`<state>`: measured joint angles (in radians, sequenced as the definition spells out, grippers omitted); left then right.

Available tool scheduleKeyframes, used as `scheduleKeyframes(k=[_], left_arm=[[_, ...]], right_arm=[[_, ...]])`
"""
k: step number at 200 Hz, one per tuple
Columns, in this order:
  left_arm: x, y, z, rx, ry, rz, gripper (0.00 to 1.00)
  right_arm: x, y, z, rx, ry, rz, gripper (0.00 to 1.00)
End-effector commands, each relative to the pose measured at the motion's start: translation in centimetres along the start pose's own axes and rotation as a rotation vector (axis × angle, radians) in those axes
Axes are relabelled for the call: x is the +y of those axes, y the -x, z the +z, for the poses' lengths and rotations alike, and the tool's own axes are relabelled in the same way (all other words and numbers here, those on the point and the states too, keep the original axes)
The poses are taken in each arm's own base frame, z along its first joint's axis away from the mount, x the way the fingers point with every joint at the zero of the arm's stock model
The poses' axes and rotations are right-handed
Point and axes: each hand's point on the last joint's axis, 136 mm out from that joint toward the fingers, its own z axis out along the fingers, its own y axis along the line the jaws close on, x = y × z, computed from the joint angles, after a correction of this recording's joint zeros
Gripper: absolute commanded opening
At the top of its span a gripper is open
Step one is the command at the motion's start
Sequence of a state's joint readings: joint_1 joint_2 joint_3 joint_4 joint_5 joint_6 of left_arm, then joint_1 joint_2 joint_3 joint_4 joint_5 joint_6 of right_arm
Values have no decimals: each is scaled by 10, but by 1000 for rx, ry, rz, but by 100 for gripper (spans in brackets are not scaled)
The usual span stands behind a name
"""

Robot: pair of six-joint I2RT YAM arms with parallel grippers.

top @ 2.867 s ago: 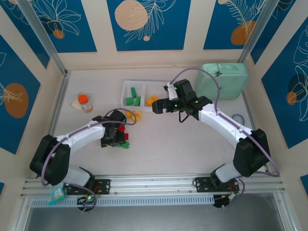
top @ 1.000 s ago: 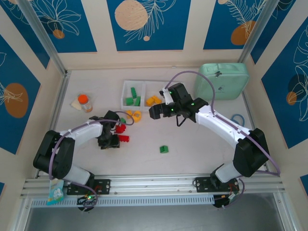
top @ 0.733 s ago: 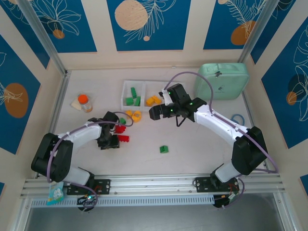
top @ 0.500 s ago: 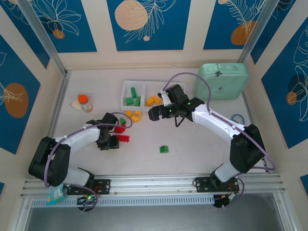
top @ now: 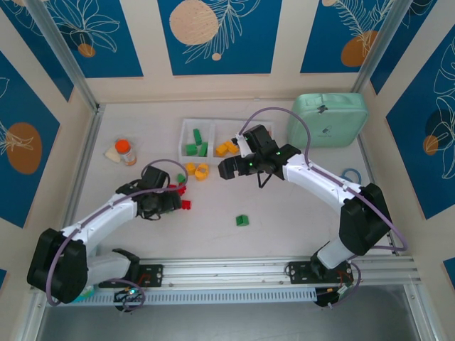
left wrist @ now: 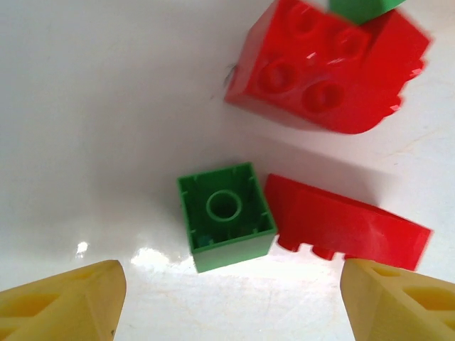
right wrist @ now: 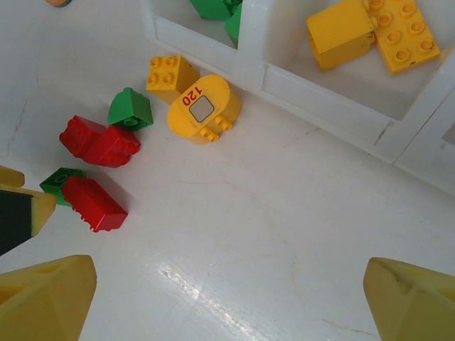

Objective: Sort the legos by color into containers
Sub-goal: Pick up the lego from the middle-left of the table.

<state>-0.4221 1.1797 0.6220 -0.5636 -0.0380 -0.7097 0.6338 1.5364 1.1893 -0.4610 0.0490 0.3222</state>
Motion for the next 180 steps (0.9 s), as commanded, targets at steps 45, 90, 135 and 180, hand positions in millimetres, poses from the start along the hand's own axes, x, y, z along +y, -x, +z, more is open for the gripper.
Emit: scheduleKeyframes(k=[45,90,135,180], left_arm=[[9,-13,-2,-23,23,-85,74],[7,-14,13,6,35,-65,76],[23,-8,21,24,181,-36,74],[26,9,25,-24,218,-47,68]], right_arm=[[7,7,-5,-15,6,-26,97],[9,5,-2,0,13,-27,97],[5,3,-4,-1,-4,-30,97],[4,0,-4,5,-10,-30,97]])
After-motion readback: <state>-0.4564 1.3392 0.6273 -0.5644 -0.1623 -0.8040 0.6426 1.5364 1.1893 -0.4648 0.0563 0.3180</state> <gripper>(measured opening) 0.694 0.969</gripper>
